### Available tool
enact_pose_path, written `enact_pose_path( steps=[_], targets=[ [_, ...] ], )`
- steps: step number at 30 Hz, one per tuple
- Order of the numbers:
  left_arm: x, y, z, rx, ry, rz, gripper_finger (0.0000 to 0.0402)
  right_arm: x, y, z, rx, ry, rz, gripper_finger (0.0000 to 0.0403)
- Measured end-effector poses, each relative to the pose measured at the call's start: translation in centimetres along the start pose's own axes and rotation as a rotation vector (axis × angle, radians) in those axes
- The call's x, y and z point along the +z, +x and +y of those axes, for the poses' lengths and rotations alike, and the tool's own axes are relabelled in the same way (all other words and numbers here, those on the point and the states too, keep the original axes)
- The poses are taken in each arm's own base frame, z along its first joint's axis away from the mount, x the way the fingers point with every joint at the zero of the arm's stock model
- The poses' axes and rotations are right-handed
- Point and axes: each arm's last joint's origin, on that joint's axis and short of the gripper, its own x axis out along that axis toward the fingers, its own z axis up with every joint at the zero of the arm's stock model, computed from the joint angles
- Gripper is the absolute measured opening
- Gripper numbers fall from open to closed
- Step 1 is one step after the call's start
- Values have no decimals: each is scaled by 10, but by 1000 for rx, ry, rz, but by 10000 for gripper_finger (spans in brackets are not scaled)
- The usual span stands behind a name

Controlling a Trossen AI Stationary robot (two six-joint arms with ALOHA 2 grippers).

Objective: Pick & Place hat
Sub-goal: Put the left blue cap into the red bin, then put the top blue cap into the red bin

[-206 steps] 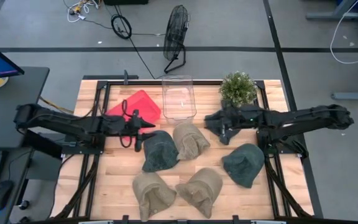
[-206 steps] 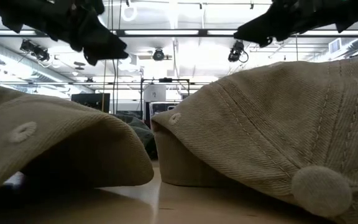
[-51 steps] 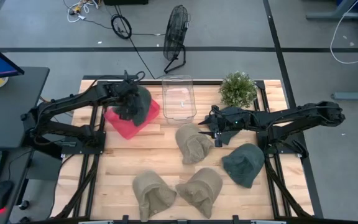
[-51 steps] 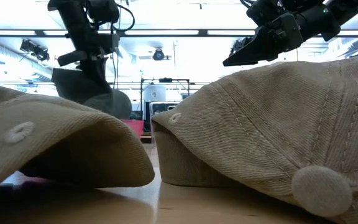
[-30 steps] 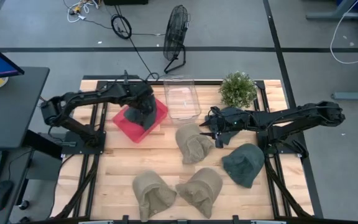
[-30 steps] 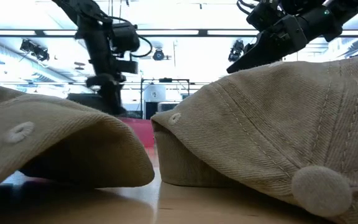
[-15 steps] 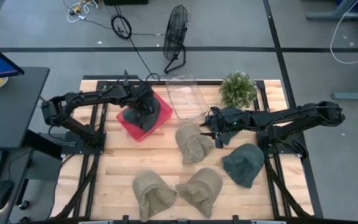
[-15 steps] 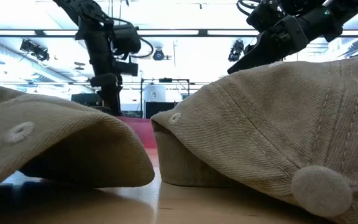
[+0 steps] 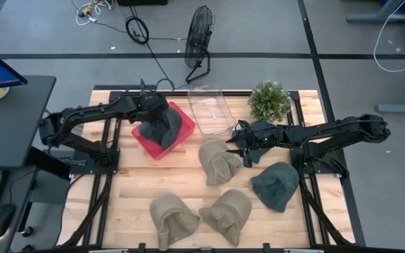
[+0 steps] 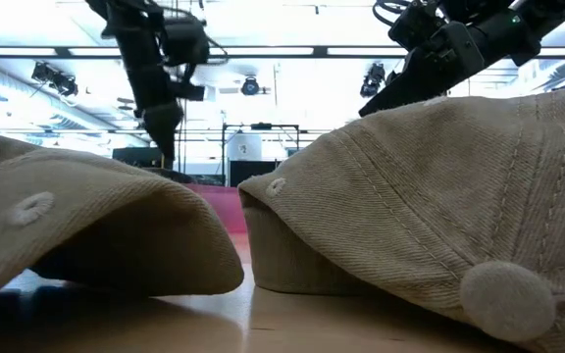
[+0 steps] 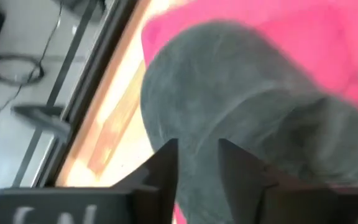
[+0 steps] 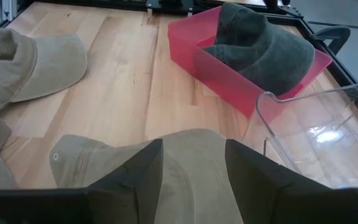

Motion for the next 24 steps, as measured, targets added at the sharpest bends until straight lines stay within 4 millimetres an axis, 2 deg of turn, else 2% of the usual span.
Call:
enact_pose_path(
  steps=[5,7,13,15,24],
  targets=[
    [-1,23,-2,43,11,110,27,0,0,0,0,2,-1,178],
    [0,31,-4,35,22,141,8,0,0,0,0,2,-1,178],
    [0,48,-18,-87,129,194,4,0,0,0,0,-3,0,178],
    [1,48,-22,-108,151,188,3,0,0,0,0,-4,-1,178],
    [2,49,-16,-105,140,174,3,0,0,0,-1,-5,-2,178]
  ],
)
